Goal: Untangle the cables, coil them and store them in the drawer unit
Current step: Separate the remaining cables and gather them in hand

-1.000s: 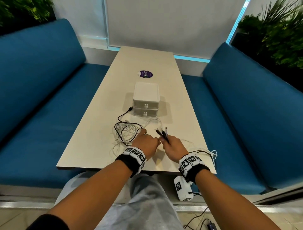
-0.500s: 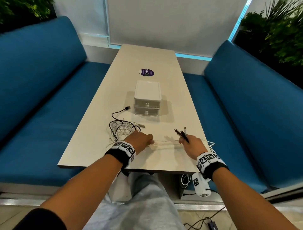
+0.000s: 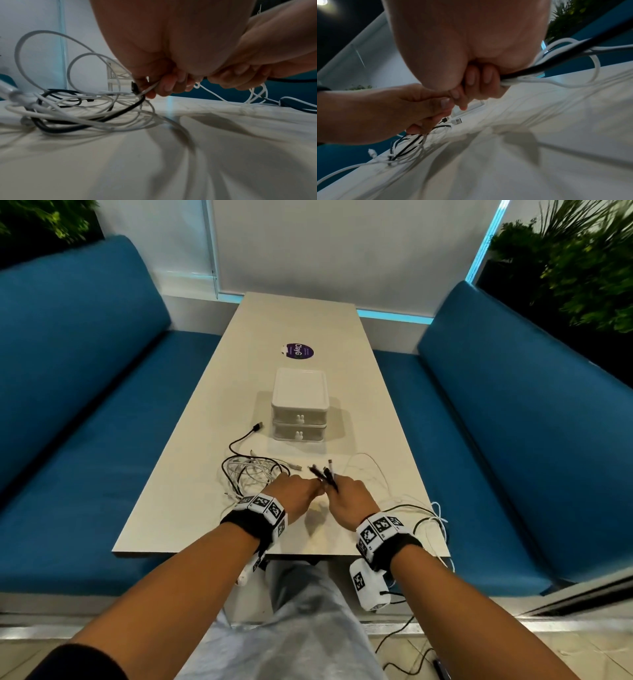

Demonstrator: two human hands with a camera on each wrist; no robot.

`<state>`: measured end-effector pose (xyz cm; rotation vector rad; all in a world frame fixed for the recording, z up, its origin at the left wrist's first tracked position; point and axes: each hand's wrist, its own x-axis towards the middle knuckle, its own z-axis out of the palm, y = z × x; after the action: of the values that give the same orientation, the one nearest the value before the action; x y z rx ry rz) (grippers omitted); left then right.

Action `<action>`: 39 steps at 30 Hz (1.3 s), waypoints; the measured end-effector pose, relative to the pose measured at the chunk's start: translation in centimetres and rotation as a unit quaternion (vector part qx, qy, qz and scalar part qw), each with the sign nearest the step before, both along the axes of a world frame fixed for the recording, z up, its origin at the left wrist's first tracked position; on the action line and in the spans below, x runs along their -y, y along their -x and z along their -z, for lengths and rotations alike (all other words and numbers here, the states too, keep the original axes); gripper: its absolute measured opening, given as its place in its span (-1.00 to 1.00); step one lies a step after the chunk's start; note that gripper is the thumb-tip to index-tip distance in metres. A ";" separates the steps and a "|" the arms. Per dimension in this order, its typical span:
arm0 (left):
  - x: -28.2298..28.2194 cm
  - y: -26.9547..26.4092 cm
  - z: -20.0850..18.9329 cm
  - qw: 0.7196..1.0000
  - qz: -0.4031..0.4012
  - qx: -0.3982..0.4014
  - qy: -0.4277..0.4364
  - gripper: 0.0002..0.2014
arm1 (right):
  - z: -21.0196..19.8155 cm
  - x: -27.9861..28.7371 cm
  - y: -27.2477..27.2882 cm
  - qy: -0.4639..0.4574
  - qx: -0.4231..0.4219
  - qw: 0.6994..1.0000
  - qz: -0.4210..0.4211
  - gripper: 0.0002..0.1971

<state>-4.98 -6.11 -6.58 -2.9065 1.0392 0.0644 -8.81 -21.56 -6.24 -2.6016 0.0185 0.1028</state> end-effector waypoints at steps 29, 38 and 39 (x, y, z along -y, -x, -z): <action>-1.2 -1.1 1.6 0.998 -0.041 -0.029 0.041 -0.68 | -0.4 4.7 0.1 -0.066 0.070 0.986 0.136 -0.63; 0.4 -1.1 2.5 0.992 -0.008 -0.059 0.109 -0.78 | 0.1 1.8 0.4 -0.054 -0.012 0.998 -0.029 -0.75; 0.2 -1.3 2.8 0.992 -0.006 -0.065 0.112 -0.76 | 0.0 2.0 0.5 -0.048 -0.020 0.998 -0.034 -0.75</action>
<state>-3.72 -6.34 -9.41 -3.1473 1.1147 0.1497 -9.30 -23.54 -6.28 -2.5049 -0.0602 0.1773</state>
